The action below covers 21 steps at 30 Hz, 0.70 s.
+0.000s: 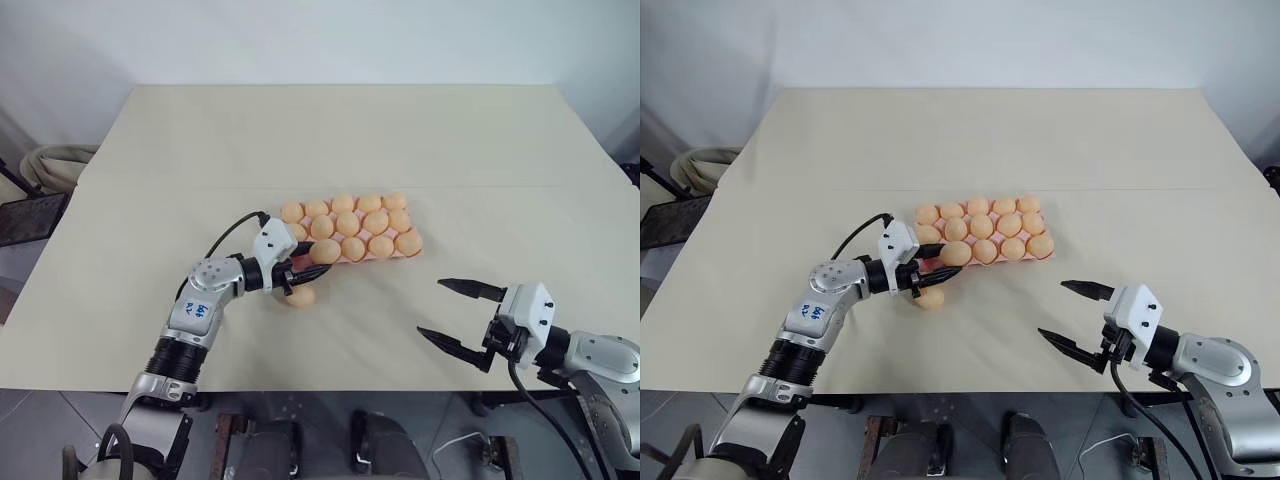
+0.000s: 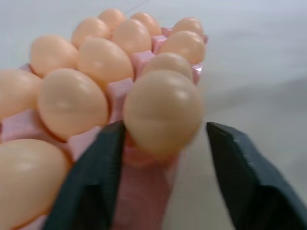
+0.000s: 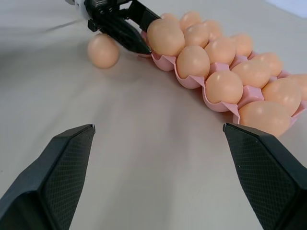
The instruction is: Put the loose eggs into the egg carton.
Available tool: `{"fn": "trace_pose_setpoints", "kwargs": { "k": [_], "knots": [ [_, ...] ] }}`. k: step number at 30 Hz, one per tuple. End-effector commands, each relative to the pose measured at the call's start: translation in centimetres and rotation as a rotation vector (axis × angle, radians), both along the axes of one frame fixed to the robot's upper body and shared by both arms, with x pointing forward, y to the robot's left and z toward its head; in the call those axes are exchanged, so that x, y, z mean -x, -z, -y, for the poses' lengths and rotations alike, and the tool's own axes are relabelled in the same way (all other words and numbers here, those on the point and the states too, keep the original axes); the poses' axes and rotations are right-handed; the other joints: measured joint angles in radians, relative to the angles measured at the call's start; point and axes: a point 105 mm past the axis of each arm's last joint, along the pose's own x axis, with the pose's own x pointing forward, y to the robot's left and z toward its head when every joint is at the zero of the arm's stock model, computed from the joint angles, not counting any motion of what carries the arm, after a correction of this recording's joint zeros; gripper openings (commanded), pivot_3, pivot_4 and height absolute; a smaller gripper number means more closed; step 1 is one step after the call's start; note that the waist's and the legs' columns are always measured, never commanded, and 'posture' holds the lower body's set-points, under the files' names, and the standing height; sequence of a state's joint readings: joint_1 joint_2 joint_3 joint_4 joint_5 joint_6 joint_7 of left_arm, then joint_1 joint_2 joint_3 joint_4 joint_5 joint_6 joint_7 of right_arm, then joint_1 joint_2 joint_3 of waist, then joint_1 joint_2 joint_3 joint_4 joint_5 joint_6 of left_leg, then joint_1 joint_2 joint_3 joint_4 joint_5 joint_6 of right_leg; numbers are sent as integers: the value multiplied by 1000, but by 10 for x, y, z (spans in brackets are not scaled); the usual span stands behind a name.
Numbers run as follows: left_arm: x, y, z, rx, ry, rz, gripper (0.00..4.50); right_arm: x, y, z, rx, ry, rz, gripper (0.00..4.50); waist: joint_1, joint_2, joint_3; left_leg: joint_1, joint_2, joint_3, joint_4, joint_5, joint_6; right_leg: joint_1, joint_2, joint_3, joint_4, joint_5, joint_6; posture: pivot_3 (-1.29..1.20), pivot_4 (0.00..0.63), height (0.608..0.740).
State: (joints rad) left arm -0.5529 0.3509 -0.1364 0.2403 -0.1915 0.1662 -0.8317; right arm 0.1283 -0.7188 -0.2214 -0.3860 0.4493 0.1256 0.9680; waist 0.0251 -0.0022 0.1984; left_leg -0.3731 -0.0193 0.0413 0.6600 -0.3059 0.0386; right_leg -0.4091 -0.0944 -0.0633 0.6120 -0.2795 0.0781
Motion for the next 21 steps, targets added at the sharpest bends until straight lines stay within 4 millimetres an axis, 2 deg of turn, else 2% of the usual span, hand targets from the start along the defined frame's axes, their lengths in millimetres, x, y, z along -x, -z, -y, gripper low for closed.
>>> {"fn": "trace_pose_setpoints", "kwargs": {
  "k": [1, 2, 5, 7, 11, 13, 16, 18, 21],
  "knots": [
    [5, -20, -13, 23, 4, 92, 4036, 1, -11, -4, -14, -17, 49, 4500, -2, 0, 0, 0, 0, 0, 0, 0, 0, 0, 0, 0, 0, 0, 0, 0, 150, 740],
    [7, -22, -20, 26, -2, 99, 4336, 0, -11, -4, -14, -23, 47, 4500, -4, 0, 0, 0, 0, 0, 0, 0, 0, 0, 0, 0, 0, 0, 0, 0, 150, 740],
    [15, -32, -52, 45, -53, 148, 4336, -2, -10, -7, -17, -46, 38, 4500, -8, 0, 0, 0, 1, 0, 0, 0, -1, -1, 0, 0, 1, 0, 0, 0, 150, 740],
    [21, -36, -67, 54, -76, 167, 4336, -3, -10, -7, -20, -57, 34, 4500, -8, 0, 0, 0, 1, 0, 0, 0, -1, -1, 0, 0, 0, 0, 0, 0, 150, 740],
    [48, -43, -102, 65, -84, 194, 4429, -5, -12, -8, -34, -95, 38, 4500, -6, 0, 0, 0, 1, 0, 0, -1, 0, 0, -1, 1, -1, 0, 0, 0, 150, 740],
    [61, -42, -116, 9, -96, 221, 4429, -6, -13, -5, -32, -105, 37, 4500, -6, 0, 0, 0, 1, 0, 0, -3, -1, 0, -1, 1, -2, 0, -1, 0, 150, 740],
    [88, -28, -145, -77, -119, 170, 4429, -7, -16, 0, -29, -115, 40, 4500, -6, 0, 0, -1, 1, 0, -1, -4, -2, -1, -1, 1, -4, -1, -1, 0, 150, 740],
    [98, -21, -156, -112, -135, 147, 4429, -8, -17, 4, -27, -117, 44, 4500, -7, 0, 0, -1, 1, 0, -3, -4, -1, -1, -1, 1, -6, -1, -2, 0, 150, 740],
    [108, -16, -161, -121, -136, 125, 4429, -9, -16, 9, -22, -123, 46, 4500, -1, 1, 0, -1, 1, 0, -4, -5, -3, -1, -1, 1, -7, -1, -2, 0, 150, 740]
  ]
}}
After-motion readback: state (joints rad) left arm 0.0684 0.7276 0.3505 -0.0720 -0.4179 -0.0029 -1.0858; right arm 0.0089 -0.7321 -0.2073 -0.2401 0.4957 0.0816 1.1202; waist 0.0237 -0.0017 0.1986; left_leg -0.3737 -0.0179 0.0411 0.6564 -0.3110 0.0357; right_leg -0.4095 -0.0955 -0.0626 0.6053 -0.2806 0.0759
